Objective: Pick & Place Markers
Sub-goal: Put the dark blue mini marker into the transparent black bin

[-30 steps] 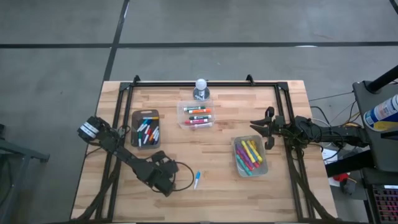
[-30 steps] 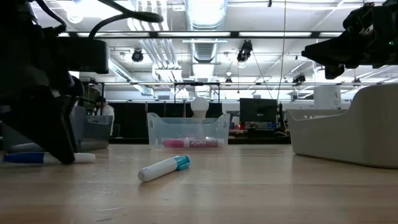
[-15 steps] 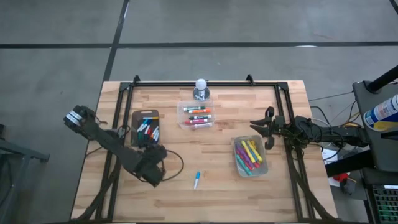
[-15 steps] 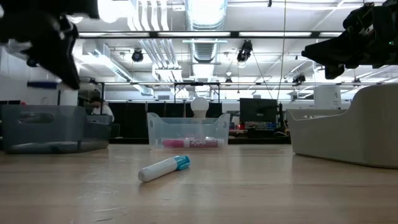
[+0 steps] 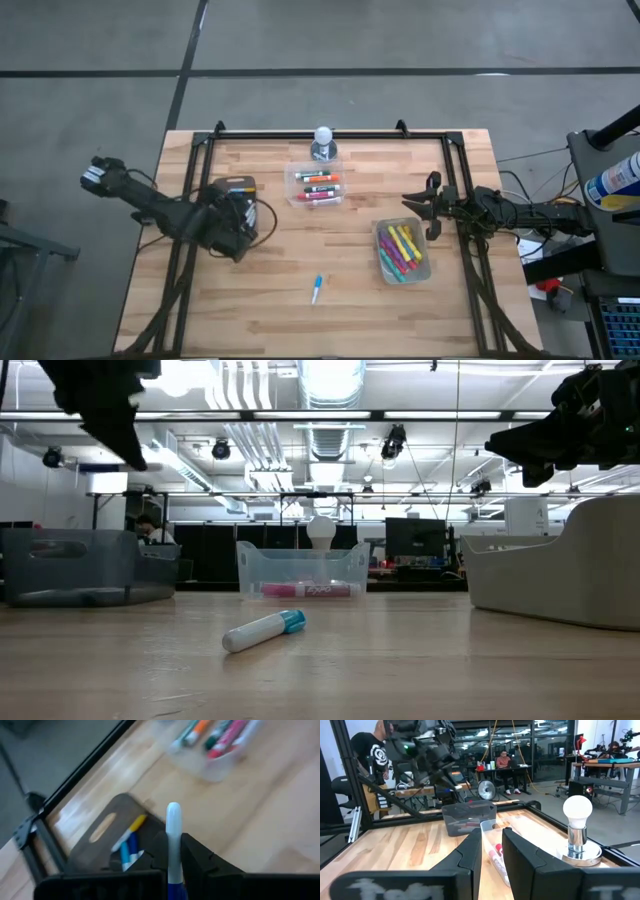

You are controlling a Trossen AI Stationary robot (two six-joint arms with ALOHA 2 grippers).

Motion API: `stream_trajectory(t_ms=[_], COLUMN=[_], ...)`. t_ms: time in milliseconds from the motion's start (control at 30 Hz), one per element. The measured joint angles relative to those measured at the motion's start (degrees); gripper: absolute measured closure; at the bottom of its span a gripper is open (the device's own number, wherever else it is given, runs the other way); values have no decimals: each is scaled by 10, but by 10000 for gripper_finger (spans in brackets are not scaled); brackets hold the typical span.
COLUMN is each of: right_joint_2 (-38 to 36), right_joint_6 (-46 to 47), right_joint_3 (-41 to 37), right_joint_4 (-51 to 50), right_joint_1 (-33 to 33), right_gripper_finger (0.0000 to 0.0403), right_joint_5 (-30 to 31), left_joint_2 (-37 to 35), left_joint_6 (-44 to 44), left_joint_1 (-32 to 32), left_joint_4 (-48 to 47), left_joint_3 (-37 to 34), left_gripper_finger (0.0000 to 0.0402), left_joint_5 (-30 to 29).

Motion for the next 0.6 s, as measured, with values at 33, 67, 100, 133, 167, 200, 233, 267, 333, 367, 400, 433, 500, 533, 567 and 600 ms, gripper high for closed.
stream_trajectory(t_ms=[33,67,100,133,167,200,233,267,333,367,400,433,500,533,567,600], right_joint_2=[0,0,0,0,0,0,0,0,0,0,0,0,0,0,0,0], right_joint_6=[0,0,-1,0,0,0,0,-1,0,0,0,-1,0,0,0,-1], right_joint_3=[0,0,0,0,0,0,0,0,0,0,0,0,0,0,0,0], right_joint_4=[0,0,0,0,0,0,0,0,0,0,0,0,0,0,0,0], right_joint_1=[0,0,0,0,0,0,0,0,0,0,0,0,0,0,0,0], right_gripper_finger=[335,335,335,335,335,335,335,335,335,335,335,335,335,335,335,335], right_joint_5=[0,0,0,0,0,0,0,0,0,0,0,0,0,0,0,0], left_joint_2=[-4,-8,-10,-11,-13,-14,-15,-15,-16,-16,-17,-18,-17,-17,-17,-17], left_joint_6=[-2,-2,-2,-2,-5,-7,-9,-10,-9,-7,0,9,25,33,42,48], left_joint_1=[10,20,28,37,45,53,61,68,78,83,86,89,94,96,98,98], left_joint_4=[-1,-1,0,0,0,2,9,18,40,53,68,84,109,120,130,137], left_joint_3=[-11,-24,-36,-49,-62,-75,-88,-101,-125,-136,-147,-157,-173,-178,-183,-186], left_gripper_finger=[377,376,374,373,373,373,373,373,373,373,373,373,373,372,372,372], left_joint_5=[0,0,0,1,4,9,18,27,57,68,81,96,126,139,145,147])
